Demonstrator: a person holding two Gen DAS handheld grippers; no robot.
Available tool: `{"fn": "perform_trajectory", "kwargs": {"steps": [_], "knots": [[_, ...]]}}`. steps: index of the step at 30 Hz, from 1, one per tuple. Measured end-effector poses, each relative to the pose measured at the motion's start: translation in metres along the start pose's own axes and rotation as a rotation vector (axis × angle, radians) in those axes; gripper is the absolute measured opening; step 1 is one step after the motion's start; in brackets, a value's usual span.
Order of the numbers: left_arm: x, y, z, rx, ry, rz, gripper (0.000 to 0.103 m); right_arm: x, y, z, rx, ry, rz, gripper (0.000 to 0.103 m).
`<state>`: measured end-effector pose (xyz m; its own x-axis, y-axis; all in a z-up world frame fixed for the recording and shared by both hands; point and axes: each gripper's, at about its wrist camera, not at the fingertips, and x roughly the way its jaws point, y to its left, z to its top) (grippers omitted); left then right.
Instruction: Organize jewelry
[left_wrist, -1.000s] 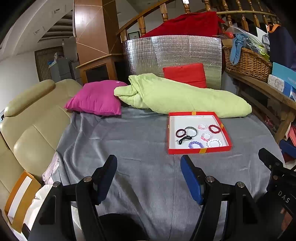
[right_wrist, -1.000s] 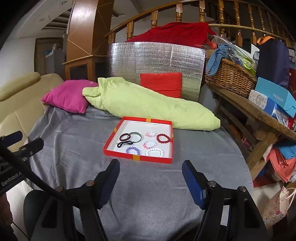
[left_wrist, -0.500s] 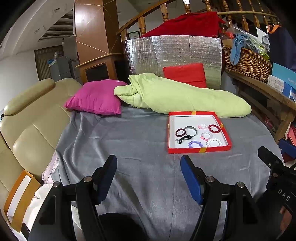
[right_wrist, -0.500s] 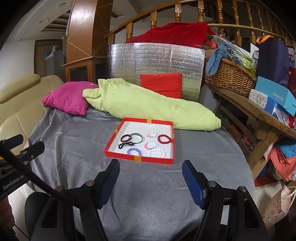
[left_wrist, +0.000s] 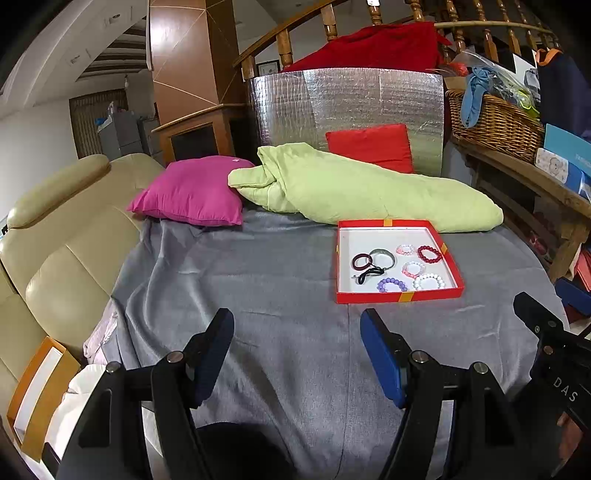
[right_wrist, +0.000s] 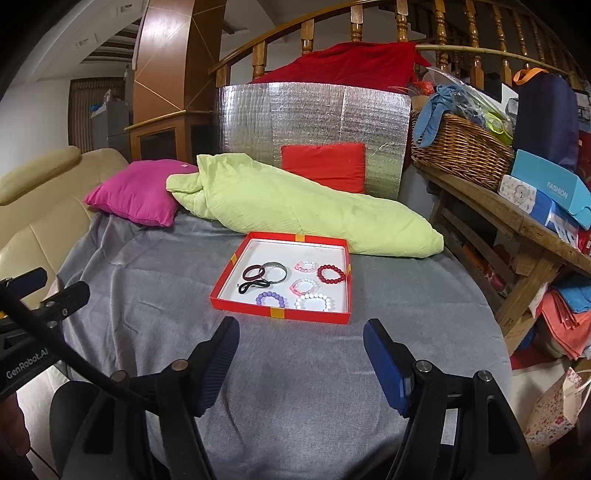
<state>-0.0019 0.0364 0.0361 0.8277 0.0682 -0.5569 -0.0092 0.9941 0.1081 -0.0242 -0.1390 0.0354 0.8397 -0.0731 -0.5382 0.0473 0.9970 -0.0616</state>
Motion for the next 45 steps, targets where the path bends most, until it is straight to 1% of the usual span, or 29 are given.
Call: {"fn": "perform_trajectory", "kwargs": {"steps": [35,45], "knots": [[0.0001,0.0001,-0.0051,-0.003,0.002,0.002,0.072,0.0004,0.0025,-0.0003,0.010,0.005,-0.001,0.073],[-0.0017,0.0016,-0.0043,-0.005,-0.002,0.002,0.072,-0.0007,0.0005,0.0051,0.012,-0.012,-0.009,0.073]]}}
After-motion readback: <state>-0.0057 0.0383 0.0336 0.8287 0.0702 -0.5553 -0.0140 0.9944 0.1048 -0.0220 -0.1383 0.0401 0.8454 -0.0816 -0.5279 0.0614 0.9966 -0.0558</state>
